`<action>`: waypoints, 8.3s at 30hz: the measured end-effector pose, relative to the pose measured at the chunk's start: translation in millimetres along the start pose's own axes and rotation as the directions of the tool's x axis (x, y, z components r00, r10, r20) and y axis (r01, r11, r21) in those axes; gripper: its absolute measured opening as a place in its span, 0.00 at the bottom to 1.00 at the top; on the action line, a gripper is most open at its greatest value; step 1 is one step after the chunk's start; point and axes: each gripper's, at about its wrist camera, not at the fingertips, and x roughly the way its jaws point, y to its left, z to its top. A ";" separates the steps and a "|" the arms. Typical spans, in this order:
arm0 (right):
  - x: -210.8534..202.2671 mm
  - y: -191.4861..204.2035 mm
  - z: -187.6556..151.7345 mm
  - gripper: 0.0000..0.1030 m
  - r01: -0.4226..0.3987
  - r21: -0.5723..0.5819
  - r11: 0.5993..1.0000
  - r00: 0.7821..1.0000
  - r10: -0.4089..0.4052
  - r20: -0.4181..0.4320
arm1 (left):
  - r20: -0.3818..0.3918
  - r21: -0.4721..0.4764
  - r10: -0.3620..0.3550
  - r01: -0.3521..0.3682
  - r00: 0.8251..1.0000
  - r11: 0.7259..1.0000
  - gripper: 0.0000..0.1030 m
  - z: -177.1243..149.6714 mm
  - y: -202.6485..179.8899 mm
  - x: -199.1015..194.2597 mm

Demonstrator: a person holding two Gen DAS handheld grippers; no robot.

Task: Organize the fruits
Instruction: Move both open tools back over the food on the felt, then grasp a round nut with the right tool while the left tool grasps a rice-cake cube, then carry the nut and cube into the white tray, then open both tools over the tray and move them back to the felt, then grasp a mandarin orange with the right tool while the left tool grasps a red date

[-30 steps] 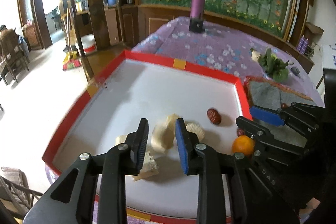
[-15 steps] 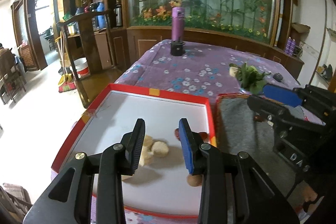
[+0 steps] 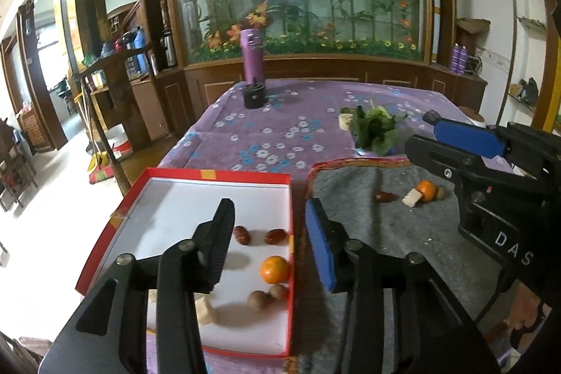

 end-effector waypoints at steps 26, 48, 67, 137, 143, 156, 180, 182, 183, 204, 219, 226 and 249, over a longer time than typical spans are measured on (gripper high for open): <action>-56.3 -138.4 -29.0 0.57 0.200 0.190 0.961 0.978 -0.208 0.024 | 0.008 0.217 -0.110 0.105 0.994 0.970 0.49 23.2 -125.1 -8.0; -40.5 -167.7 -35.8 0.64 0.218 0.205 0.954 0.976 -0.218 -0.025 | -0.025 0.241 -0.120 0.123 0.992 0.963 0.53 21.7 -136.2 15.3; 101.6 -218.4 -110.3 0.58 0.048 0.296 0.954 0.937 0.060 -0.344 | -0.241 0.245 -0.155 0.214 0.958 0.945 0.53 -4.6 -144.7 112.6; 136.9 -231.1 -111.4 0.23 0.061 0.303 0.951 0.947 0.041 -0.317 | -0.282 0.128 -0.377 0.424 0.882 0.897 0.23 -20.1 -158.6 118.7; 107.5 -234.5 -100.4 0.23 0.053 0.354 0.934 0.971 0.034 -0.235 | -0.209 0.153 -0.286 0.320 0.935 0.935 0.23 -16.9 -142.6 100.2; 90.6 -119.2 -48.1 0.22 -0.292 0.308 0.906 0.941 0.329 -0.075 | -0.011 0.118 -0.010 0.011 1.000 0.993 0.23 -4.7 -53.7 55.6; 161.5 70.9 -42.5 0.22 -0.459 0.190 0.868 0.833 0.494 -0.250 | -0.062 -0.058 0.186 -0.190 0.981 0.980 0.24 -43.7 85.5 59.0; 168.0 76.7 -47.4 0.22 -0.453 0.190 0.871 0.827 0.490 -0.277 | -0.092 -0.075 0.185 -0.193 0.978 0.978 0.24 -49.2 92.4 65.9; 171.1 79.3 -50.6 0.22 -0.449 0.191 0.873 0.824 0.488 -0.289 | -0.116 -0.089 0.179 -0.189 0.977 0.978 0.24 -53.1 96.9 71.3; 137.4 -19.2 -45.8 0.28 -0.386 0.332 0.861 0.873 0.457 -0.170 | -0.144 -0.043 0.072 -0.079 0.987 0.996 0.51 -44.2 37.9 71.2; 101.0 -190.6 -87.3 0.37 -0.136 0.523 0.841 0.966 0.231 -0.120 | -0.206 0.099 -0.086 0.109 0.975 0.989 0.53 -22.7 -67.8 94.4; 117.1 -190.4 -99.4 0.57 -0.041 0.455 0.890 0.969 0.147 -0.200 | -0.212 0.121 -0.111 0.139 0.971 0.983 0.53 -12.9 -92.4 101.1; 121.3 -235.0 -119.7 0.35 0.041 0.611 0.790 0.957 0.145 -0.252 | -0.331 0.235 -0.250 0.336 0.910 0.912 0.51 5.2 -150.3 155.1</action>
